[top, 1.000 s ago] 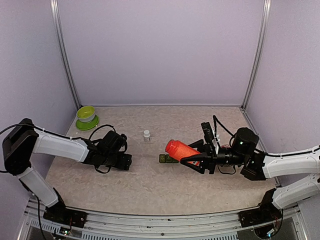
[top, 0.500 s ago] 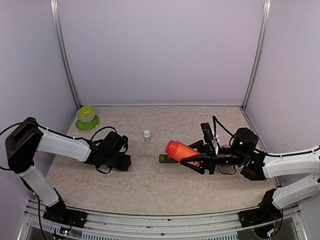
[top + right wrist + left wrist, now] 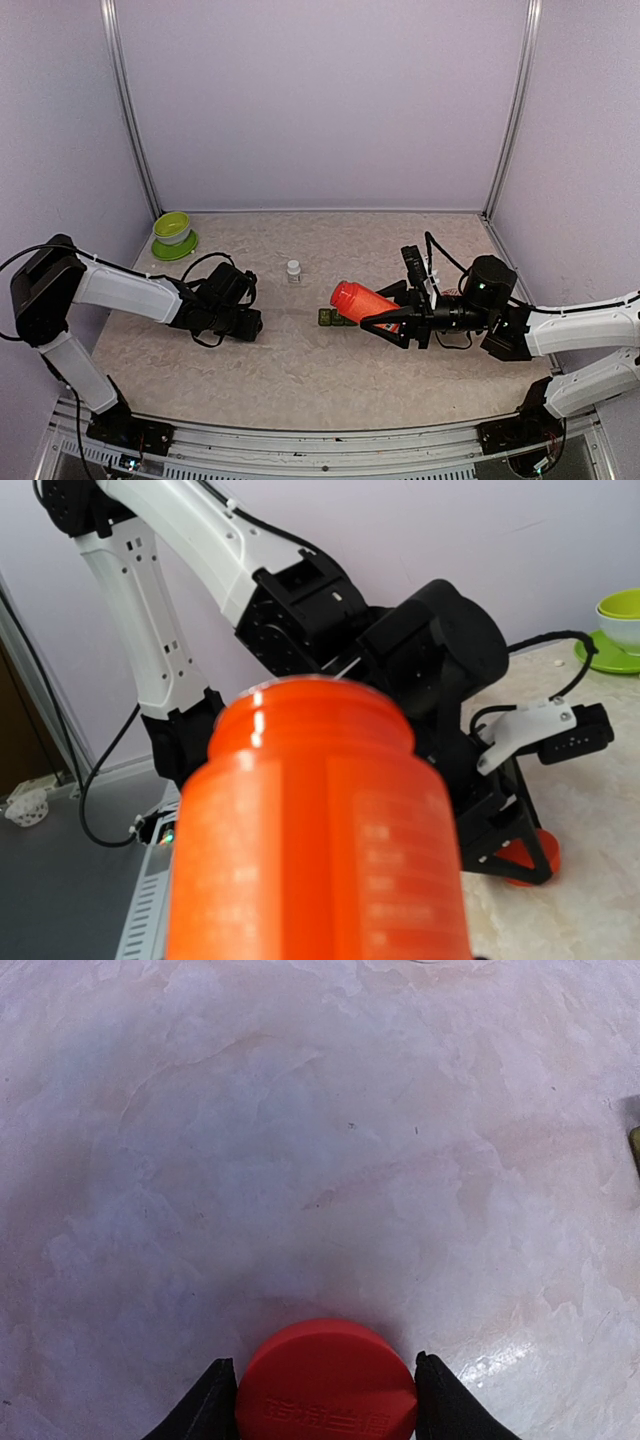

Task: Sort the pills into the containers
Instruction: Pick up the lid of the pill bottle from the center of the board.

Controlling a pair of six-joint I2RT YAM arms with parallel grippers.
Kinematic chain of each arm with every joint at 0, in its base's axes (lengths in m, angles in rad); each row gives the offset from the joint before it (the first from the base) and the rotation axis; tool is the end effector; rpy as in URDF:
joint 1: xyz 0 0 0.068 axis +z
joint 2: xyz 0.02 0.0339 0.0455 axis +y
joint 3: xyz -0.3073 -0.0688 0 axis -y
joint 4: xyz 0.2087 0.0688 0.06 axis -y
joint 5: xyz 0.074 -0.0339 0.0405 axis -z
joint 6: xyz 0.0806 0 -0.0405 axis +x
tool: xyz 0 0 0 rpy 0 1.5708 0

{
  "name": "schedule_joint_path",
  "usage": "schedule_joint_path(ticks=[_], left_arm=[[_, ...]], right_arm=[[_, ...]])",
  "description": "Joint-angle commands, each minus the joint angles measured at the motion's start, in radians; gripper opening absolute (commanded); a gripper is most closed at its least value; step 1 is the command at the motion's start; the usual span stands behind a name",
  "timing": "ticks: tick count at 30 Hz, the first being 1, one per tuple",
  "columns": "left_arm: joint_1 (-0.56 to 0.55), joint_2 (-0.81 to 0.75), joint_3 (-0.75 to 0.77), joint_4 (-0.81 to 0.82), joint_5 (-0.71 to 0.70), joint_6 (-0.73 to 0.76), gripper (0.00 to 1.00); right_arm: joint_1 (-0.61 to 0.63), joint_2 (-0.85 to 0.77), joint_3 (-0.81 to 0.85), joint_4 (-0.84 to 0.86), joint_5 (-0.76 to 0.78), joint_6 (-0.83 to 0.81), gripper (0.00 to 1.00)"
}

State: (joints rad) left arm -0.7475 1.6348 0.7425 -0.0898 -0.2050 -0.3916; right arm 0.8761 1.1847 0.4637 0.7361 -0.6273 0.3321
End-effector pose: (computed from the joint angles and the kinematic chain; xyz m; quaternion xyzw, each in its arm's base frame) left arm 0.2328 -0.1934 0.1682 0.1393 0.9422 -0.0732 0.2958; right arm 0.1172 0.2146 0.3076 -0.3911 0.5839 0.5631 0.4347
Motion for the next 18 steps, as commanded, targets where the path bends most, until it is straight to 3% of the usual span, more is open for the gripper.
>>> schedule_joint_path(ticks=[1,9,14,18], left_arm=[[0.002,-0.013,0.009,-0.018,-0.004,0.014,0.57],[-0.001,-0.036,0.003,-0.036,-0.002,0.010,0.58],[-0.001,-0.063,0.001,-0.057,0.001,0.008,0.69],[-0.003,-0.068,-0.005,-0.061,0.009,0.010,0.70]], right_arm=[[0.014,-0.017,0.013,0.012,-0.003,-0.007,0.30],[0.019,0.000,0.013,0.027,-0.005,-0.003,0.30],[0.019,0.004,0.014,0.026,-0.006,-0.005,0.30],[0.020,0.007,0.017,0.024,-0.005,-0.008,0.31]])
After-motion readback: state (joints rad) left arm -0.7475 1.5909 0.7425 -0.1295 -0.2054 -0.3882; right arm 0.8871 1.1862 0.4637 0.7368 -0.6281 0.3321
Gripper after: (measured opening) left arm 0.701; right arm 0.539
